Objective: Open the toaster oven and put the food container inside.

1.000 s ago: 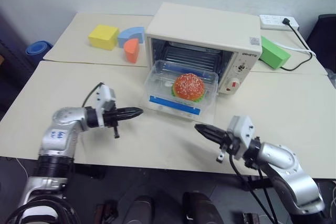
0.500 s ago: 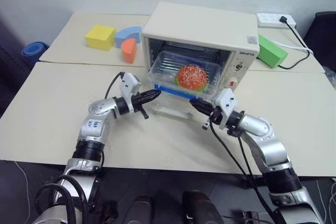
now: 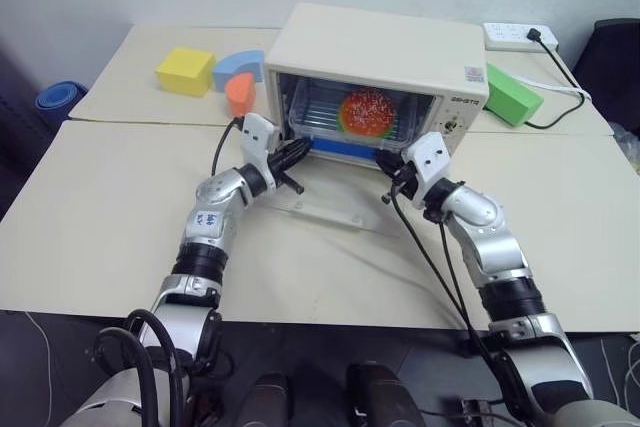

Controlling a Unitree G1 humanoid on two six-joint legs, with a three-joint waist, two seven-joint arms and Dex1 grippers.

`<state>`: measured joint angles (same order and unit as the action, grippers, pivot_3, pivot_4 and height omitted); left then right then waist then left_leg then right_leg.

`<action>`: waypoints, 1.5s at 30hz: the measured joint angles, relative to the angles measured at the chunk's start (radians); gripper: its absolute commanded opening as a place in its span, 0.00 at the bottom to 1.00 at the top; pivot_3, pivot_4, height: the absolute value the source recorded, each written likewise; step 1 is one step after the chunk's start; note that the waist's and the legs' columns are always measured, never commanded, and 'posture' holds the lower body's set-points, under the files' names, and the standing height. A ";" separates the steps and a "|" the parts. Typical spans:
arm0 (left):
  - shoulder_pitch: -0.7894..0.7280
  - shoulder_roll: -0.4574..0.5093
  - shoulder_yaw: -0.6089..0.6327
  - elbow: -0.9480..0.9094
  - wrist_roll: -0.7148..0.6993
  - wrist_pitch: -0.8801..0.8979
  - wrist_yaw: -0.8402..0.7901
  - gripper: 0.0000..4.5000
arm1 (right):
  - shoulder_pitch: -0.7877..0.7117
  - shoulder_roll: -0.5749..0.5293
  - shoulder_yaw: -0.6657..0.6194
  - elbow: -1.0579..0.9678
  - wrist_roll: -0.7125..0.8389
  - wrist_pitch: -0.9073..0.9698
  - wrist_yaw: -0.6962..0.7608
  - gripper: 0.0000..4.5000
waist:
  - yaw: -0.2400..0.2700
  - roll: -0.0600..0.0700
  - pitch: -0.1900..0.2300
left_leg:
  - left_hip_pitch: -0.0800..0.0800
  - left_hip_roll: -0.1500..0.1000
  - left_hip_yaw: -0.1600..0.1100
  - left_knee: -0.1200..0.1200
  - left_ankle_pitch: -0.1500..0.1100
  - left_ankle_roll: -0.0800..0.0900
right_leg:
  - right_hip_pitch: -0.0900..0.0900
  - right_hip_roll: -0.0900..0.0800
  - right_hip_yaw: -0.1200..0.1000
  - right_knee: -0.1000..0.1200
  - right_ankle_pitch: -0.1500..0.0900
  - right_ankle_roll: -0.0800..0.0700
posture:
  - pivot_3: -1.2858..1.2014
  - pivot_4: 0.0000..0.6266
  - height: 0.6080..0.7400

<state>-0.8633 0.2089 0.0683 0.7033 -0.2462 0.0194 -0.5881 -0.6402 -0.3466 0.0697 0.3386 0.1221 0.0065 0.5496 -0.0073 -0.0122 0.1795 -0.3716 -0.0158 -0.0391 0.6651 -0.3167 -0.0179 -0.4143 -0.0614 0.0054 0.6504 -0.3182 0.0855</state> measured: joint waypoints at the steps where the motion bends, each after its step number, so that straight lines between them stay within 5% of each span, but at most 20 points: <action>1: -0.013 -0.003 0.003 0.020 0.001 -0.010 0.008 0.00 | -0.012 0.005 0.000 0.019 -0.001 -0.006 -0.002 0.01 | -0.002 0.000 0.000 | 0.000 0.000 0.001 0.000 0.000 0.000 | 0.000 0.000 0.000 0.002 0.000 0.001 | 0.52 0.24 1.00; 6: -0.024 -0.007 0.003 0.035 0.001 -0.022 -0.013 0.00 | -0.010 0.021 -0.007 -0.023 0.052 0.034 0.059 0.01 | -0.015 0.000 0.000 | 0.000 0.001 0.000 -0.001 0.000 0.000 | -0.001 0.000 0.001 0.004 0.000 0.001 | 0.52 0.24 1.00; 12: 0.171 0.137 -0.009 -0.274 -0.082 0.162 -0.222 0.00 | 0.200 -0.099 -0.045 -0.354 0.179 0.182 0.183 0.01 | -0.022 0.000 0.000 | -0.003 0.001 -0.001 -0.003 0.000 0.000 | -0.004 0.000 0.002 0.003 0.000 0.001 | 0.52 0.24 1.00; 18: 0.310 0.347 0.049 -0.493 -0.240 0.274 -0.492 0.31 | 0.394 -0.250 -0.164 -0.502 0.255 0.231 0.268 0.00 | -0.014 0.000 0.000 | 0.001 0.001 -0.003 -0.002 -0.001 0.000 | 0.003 -0.001 0.000 -0.005 0.000 0.000 | 0.52 0.24 1.00; 23: 0.372 0.570 0.094 -0.486 -0.258 0.189 -0.752 0.61 | 0.509 -0.355 -0.196 -0.349 0.209 0.129 0.375 0.00 | -0.013 0.000 0.000 | 0.002 0.001 -0.003 -0.003 -0.002 0.003 | 0.004 0.000 0.000 -0.006 0.000 0.000 | 0.52 0.24 1.00; 29: 0.420 0.594 0.113 -0.486 -0.259 0.177 -0.796 1.00 | 0.441 -0.282 -0.152 -0.178 0.186 0.020 0.434 0.00 | -0.023 0.001 0.001 | 0.001 0.003 -0.002 -0.003 -0.002 0.003 | 0.002 0.001 0.001 -0.005 0.000 0.000 | 0.52 0.24 1.00; 45: 0.496 0.568 0.295 -0.520 -0.393 0.320 -0.624 1.00 | 0.312 -0.112 -0.218 -0.262 0.417 0.052 0.439 0.00 | -0.020 0.002 0.001 | 0.001 0.003 -0.003 -0.003 -0.002 0.002 | 0.001 0.000 0.000 -0.005 0.000 0.000 | 0.52 0.24 1.00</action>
<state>-0.3673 0.7769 0.3634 0.1832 -0.6393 0.3396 -1.2126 -0.3286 -0.4591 -0.1487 0.0766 0.5392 0.0580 0.9886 -0.0276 -0.0101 0.1806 -0.3707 -0.0128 -0.0421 0.6619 -0.3185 -0.0162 -0.4129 -0.0613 0.0059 0.6457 -0.3183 0.0854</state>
